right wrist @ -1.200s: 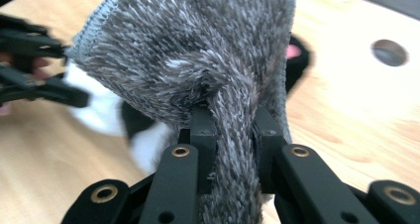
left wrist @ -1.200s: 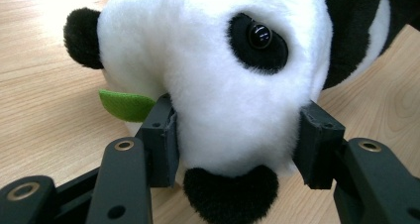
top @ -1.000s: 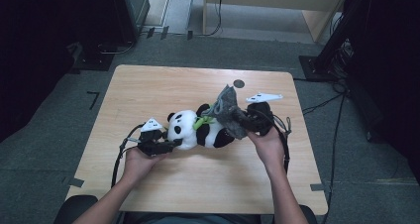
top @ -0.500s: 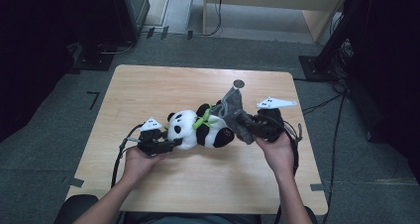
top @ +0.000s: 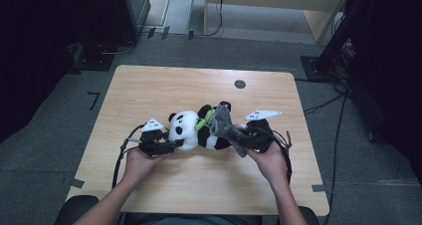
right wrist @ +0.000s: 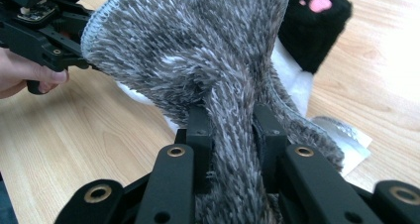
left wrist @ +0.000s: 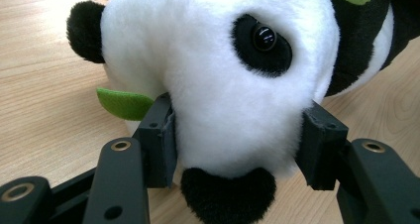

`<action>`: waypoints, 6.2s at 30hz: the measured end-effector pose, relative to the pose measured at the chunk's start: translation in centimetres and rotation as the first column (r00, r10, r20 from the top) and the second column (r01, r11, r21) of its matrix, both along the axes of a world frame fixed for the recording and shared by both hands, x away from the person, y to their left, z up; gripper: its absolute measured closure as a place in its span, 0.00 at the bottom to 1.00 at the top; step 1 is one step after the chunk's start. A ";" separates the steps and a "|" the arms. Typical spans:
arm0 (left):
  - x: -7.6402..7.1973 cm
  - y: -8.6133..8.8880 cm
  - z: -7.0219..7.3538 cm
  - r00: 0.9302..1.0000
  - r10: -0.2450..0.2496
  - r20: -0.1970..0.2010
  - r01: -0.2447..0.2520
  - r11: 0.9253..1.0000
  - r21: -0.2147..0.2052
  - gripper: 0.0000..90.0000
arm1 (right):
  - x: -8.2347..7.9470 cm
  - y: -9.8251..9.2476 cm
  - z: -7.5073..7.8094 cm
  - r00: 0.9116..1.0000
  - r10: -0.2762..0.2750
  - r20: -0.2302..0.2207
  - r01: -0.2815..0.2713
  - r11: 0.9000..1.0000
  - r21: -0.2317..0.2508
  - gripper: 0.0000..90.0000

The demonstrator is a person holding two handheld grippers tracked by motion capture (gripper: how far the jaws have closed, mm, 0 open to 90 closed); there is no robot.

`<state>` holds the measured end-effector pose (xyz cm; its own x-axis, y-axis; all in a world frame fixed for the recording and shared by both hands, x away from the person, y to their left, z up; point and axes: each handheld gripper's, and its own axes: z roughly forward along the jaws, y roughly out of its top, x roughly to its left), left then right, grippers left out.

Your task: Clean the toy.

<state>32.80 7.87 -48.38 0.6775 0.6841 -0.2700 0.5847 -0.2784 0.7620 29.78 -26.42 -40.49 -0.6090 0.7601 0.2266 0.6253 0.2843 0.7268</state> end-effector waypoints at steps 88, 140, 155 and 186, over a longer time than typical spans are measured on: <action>0.7 0.3 0.3 0.999 0.007 -0.039 -0.008 1.000 -0.013 0.50 | -0.2 11.6 -5.1 0.974 0.220 0.056 -0.201 0.949 -0.244 0.86; 0.8 0.1 0.5 0.999 -0.017 -0.031 0.017 1.000 0.017 0.54 | -1.8 -2.6 0.7 0.994 -0.067 0.085 0.075 0.992 -0.101 0.86; 0.7 -0.1 0.5 1.000 -0.025 -0.016 0.025 0.999 0.025 0.54 | 0.4 3.9 2.9 0.992 0.050 0.118 -0.046 0.998 -0.038 0.86; 1.2 0.3 0.3 0.998 -0.015 -0.060 0.014 1.000 -0.011 0.52 | 0.5 11.1 -6.6 0.975 0.222 0.003 -0.218 0.959 -0.184 0.86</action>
